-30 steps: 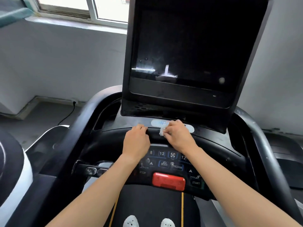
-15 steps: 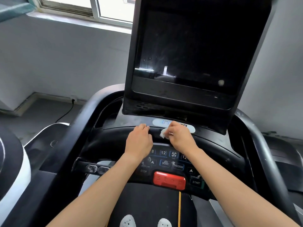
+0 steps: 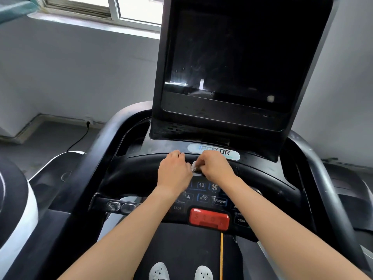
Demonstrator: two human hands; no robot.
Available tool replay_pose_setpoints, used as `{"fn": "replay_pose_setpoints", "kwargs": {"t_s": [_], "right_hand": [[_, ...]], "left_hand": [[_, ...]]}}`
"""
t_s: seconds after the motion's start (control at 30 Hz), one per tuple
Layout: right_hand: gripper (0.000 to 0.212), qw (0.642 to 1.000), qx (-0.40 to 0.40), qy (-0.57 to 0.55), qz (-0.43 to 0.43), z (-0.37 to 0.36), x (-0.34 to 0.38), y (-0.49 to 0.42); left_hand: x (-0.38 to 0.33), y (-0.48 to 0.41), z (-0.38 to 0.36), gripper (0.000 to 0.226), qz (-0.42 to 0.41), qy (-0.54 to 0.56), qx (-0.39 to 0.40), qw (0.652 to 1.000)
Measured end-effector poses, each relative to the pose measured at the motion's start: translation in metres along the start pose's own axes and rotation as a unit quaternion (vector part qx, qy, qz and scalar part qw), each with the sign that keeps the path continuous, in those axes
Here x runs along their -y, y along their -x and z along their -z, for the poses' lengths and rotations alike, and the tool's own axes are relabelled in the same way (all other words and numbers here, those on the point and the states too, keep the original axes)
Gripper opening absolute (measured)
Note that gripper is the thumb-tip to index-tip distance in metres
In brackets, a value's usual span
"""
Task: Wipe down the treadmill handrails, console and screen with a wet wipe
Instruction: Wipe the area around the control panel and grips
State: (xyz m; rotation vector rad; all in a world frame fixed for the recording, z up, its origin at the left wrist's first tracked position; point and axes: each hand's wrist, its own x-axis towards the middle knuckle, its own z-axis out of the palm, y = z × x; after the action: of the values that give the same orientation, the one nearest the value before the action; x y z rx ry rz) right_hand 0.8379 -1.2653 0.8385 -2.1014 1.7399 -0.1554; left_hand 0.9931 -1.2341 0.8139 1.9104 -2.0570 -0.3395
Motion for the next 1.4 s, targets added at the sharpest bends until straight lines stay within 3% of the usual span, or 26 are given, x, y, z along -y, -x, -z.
{"fn": "replay_pose_setpoints", "kwargs": {"t_s": [0.1, 0.33, 0.5, 0.57, 0.77, 1.07, 1.17, 1.3, 1.4], "right_hand": [[0.017, 0.996, -0.019, -0.071, -0.053, 0.011, -0.025, 0.012], [0.016, 0.962, -0.171, -0.145, -0.157, 0.025, -0.056, 0.033], [0.014, 0.990, -0.071, -0.109, -0.059, 0.014, -0.026, 0.028], [0.017, 0.990, -0.051, -0.122, -0.058, 0.017, -0.030, 0.028], [0.015, 0.961, -0.181, -0.147, -0.145, 0.022, -0.055, 0.034], [0.018, 0.992, -0.106, -0.064, 0.010, -0.003, -0.010, -0.001], [0.019, 0.992, -0.109, -0.062, 0.006, 0.001, -0.025, 0.002], [0.020, 0.979, -0.176, -0.092, -0.034, 0.005, -0.040, 0.014], [0.019, 0.981, -0.170, -0.095, -0.016, 0.002, -0.028, 0.010]], "left_hand": [[-0.010, -0.003, -0.003, 0.035, -0.003, 0.000, -0.008, 1.000], [-0.029, -0.002, -0.010, 0.035, -0.081, 0.038, 0.000, 0.996], [-0.030, -0.005, -0.012, 0.032, -0.090, 0.009, 0.003, 0.996], [-0.028, -0.007, -0.010, 0.025, -0.090, 0.015, 0.001, 0.996], [-0.019, -0.006, -0.008, 0.033, -0.097, 0.021, -0.008, 0.995], [-0.020, -0.001, -0.008, 0.032, -0.060, 0.037, -0.029, 0.997], [-0.020, -0.001, -0.009, 0.030, -0.063, 0.038, -0.031, 0.997], [-0.020, 0.000, -0.010, 0.029, -0.059, 0.036, -0.037, 0.997], [-0.021, -0.001, -0.011, 0.029, -0.060, 0.028, -0.032, 0.997]]}}
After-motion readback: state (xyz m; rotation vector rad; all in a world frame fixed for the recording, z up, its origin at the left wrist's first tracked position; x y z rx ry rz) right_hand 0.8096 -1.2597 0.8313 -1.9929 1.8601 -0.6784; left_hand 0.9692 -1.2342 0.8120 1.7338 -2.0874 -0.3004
